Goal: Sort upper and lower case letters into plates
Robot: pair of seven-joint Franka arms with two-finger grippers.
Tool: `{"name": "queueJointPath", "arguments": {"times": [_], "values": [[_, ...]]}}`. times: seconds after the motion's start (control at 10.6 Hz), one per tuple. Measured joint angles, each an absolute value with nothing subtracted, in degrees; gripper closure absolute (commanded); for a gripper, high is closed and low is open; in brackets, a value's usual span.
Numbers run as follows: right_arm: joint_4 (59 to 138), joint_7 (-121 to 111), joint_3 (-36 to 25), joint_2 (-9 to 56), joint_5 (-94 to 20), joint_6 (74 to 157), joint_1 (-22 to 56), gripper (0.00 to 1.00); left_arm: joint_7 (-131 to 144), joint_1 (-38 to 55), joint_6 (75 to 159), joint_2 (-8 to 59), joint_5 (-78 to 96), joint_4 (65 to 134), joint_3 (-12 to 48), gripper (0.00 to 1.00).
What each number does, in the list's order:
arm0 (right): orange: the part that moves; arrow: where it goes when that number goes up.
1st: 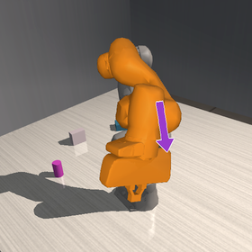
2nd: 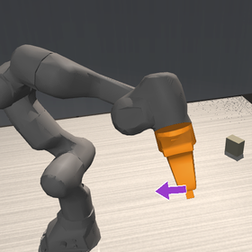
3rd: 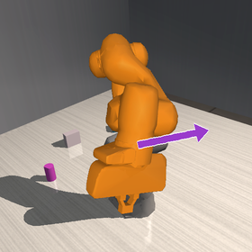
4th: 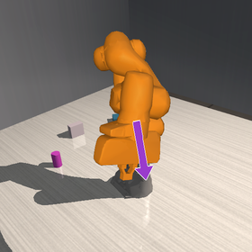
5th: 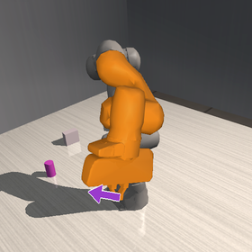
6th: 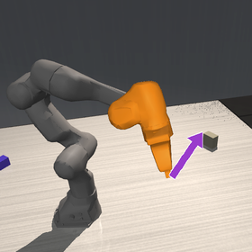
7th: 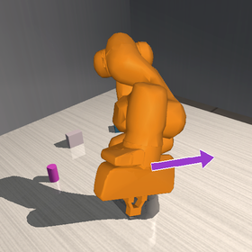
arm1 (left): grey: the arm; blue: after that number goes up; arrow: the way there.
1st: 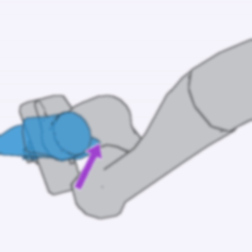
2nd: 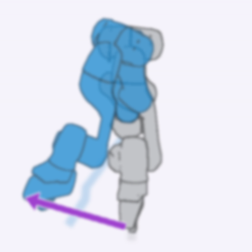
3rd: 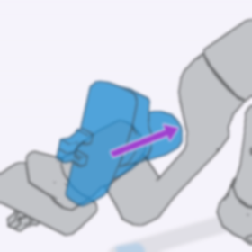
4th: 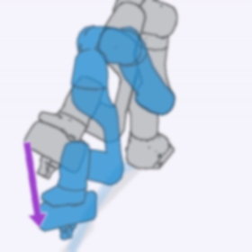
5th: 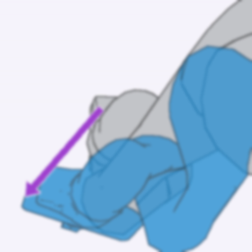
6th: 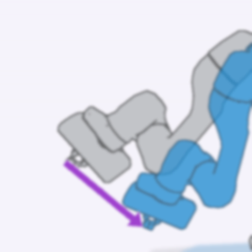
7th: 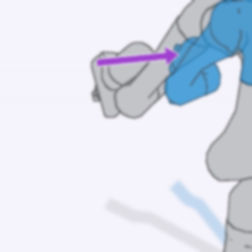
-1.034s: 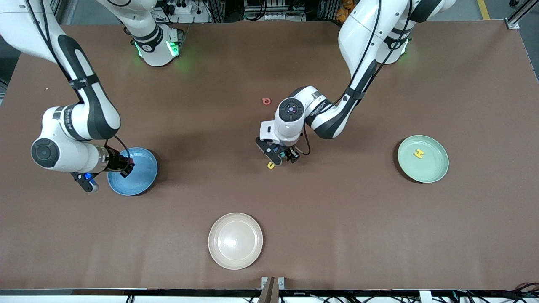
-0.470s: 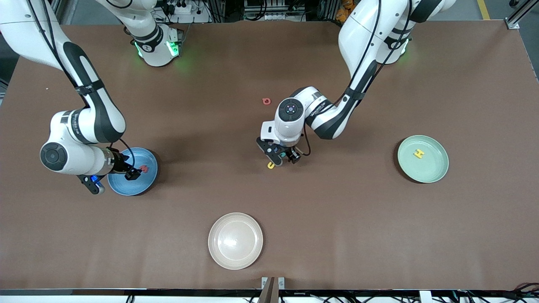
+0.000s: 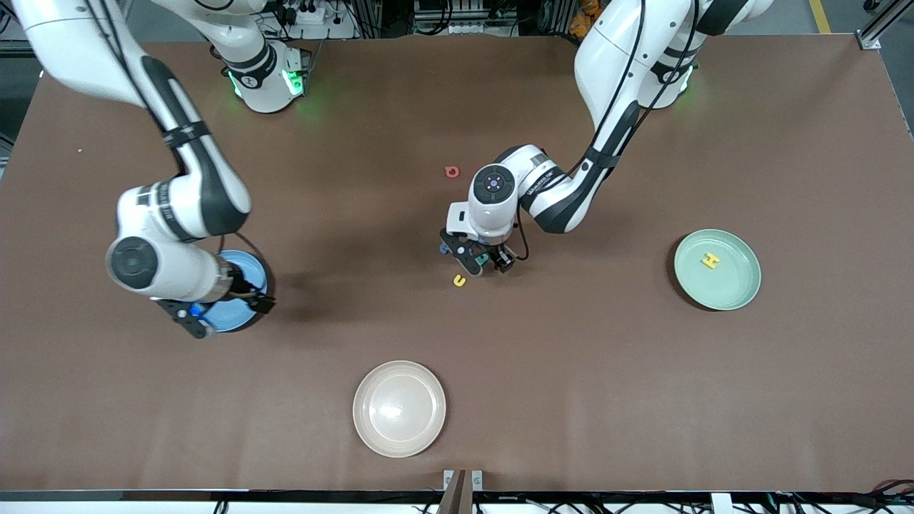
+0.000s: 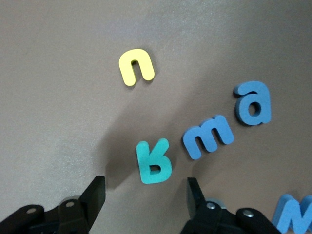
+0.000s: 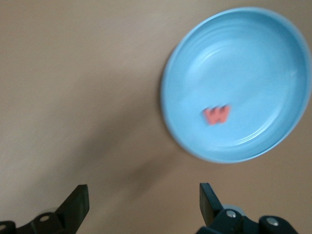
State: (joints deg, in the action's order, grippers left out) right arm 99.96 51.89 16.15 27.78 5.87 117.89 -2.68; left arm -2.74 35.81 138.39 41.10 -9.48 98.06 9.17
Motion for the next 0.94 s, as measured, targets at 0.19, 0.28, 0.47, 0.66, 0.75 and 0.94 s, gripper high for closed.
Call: {"name": "queueJointPath", "arguments": {"times": [0.19, 0.28, 0.47, 0.66, 0.75, 0.94], "values": [[96.62, 51.74, 16.40, 30.47, 5.87, 118.22, 2.06, 0.00, -2.74, 35.87, 138.42, 40.92, -9.48, 98.11, 9.17, 0.28], [94.43, 51.70, 16.60, 32.15, 5.87, 118.30, 3.49, 0.00, -2.75, 35.92, 138.58, 40.91, -9.48, 98.12, 9.17, 0.29], [91.23, 51.50, 16.81, 34.78, 5.87, 118.29, 4.89, 0.00, -2.75, 35.96, 139.20, 40.90, -9.48, 98.14, 9.17, 0.32], [90.43, 51.34, 16.74, 36.03, 5.87, 118.29, 4.88, 0.00, -2.75, 35.98, 139.37, 40.91, -9.48, 98.14, 9.17, 0.33], [90.30, 51.29, 16.70, 36.33, 5.87, 118.51, 4.80, 0.00, -2.75, 35.98, 139.38, 40.95, -9.48, 98.14, 9.17, 0.35], [90.03, 51.24, 16.68, 36.43, 5.87, 119.16, 4.34, 0.00, -2.74, 36.00, 139.38, 41.20, -9.48, 98.14, 9.17, 0.35]]}}
